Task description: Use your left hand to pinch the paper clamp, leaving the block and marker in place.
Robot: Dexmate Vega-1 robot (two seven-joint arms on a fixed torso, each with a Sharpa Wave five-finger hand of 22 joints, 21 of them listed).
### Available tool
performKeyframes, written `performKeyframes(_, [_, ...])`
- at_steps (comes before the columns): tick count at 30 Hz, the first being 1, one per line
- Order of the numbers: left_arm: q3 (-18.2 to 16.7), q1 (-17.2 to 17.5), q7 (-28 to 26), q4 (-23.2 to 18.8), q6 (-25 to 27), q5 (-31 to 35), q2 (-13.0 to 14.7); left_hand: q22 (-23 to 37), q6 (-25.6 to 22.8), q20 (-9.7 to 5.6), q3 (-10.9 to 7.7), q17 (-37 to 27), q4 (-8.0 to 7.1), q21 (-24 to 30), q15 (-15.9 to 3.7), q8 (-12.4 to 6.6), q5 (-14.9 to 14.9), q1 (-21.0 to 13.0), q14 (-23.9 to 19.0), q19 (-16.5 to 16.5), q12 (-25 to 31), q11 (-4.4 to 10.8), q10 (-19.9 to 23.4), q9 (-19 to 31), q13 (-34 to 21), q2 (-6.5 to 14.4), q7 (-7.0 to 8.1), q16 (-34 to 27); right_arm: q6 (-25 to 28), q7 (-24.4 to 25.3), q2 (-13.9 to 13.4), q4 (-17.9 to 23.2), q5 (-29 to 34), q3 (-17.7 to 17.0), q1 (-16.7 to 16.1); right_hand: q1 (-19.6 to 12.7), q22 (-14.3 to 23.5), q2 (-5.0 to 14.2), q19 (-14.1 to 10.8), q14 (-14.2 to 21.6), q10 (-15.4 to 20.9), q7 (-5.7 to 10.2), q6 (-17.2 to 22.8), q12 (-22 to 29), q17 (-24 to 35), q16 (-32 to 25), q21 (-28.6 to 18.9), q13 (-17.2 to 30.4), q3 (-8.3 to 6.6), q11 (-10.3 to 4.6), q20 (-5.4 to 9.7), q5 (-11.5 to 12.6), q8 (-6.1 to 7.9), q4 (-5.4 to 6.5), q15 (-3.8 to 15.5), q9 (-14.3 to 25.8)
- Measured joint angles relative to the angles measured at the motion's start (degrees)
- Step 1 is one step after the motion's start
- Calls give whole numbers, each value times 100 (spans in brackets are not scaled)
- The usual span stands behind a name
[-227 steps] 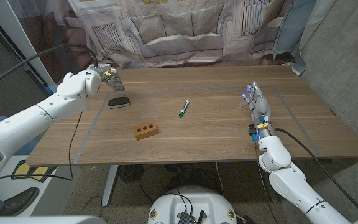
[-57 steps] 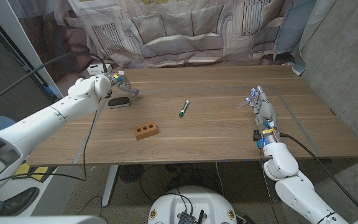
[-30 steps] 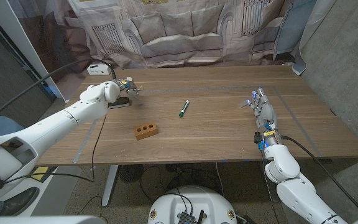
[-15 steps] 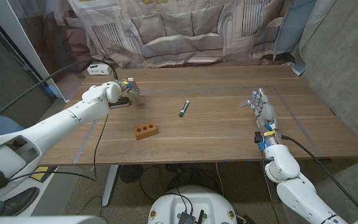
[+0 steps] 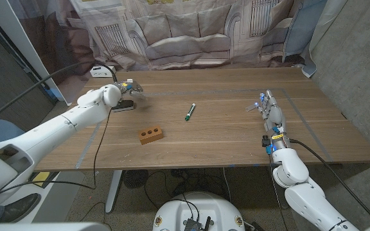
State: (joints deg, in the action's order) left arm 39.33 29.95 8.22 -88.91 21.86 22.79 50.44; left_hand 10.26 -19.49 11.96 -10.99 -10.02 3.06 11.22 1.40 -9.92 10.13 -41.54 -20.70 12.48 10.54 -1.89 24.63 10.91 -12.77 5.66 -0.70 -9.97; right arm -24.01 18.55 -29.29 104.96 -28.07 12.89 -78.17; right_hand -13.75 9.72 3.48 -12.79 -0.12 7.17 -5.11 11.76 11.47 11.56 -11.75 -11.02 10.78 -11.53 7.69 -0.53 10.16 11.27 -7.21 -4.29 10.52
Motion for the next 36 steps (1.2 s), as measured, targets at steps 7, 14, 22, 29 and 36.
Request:
performKeyframes(7, [-406,419,-485,-247,-123,-432,108,0,219,-37,56,0,-57,0,74,0,0,205,303,-124,0,-89,-277,-27,27,9,-257,28,46,-42,-23,-14,-3,23,51,0,0,0,0,0,0,0,0,0,0,0,0,0,22,0,0,0,0,-22,0,0])
performKeyframes(14, [-807,857,-987,-714,-88,-837,229,0,160,-239,79,0,-79,0,99,-28,0,341,328,-194,49,-117,-346,-26,27,21,-433,-11,-15,-261,-90,-98,-133,17,134,0,0,0,0,0,0,0,0,0,0,0,0,0,21,0,0,0,0,-22,0,0])
performKeyframes(22, [-1344,1438,-1536,-1378,195,-1298,334,0,60,-422,126,1,-126,0,106,-73,0,483,288,-210,94,-162,-301,-54,53,-30,-480,-66,-208,-680,-209,-252,-464,-66,190,0,0,0,11,0,0,0,0,0,0,0,0,0,21,-1,11,0,0,-22,0,0])
performKeyframes(29, [-1705,1766,-1851,-1687,268,-1751,317,0,-29,-457,208,1,-207,0,137,-116,0,650,257,-175,134,-212,-251,-53,53,-106,-473,-66,-328,-1162,-360,-449,-822,-145,236,0,0,0,11,0,31,0,0,0,0,0,0,0,21,-32,11,0,0,-21,0,0])
performKeyframes(36, [-2013,2061,-2063,-1805,46,-2183,249,0,-110,-503,274,1,-273,25,175,-117,0,829,172,-129,155,-220,-199,-53,62,-166,-514,-67,-342,-1438,-442,-611,-1004,-161,338,0,0,0,11,0,31,0,0,0,0,0,0,0,21,-32,11,0,0,-21,0,0])
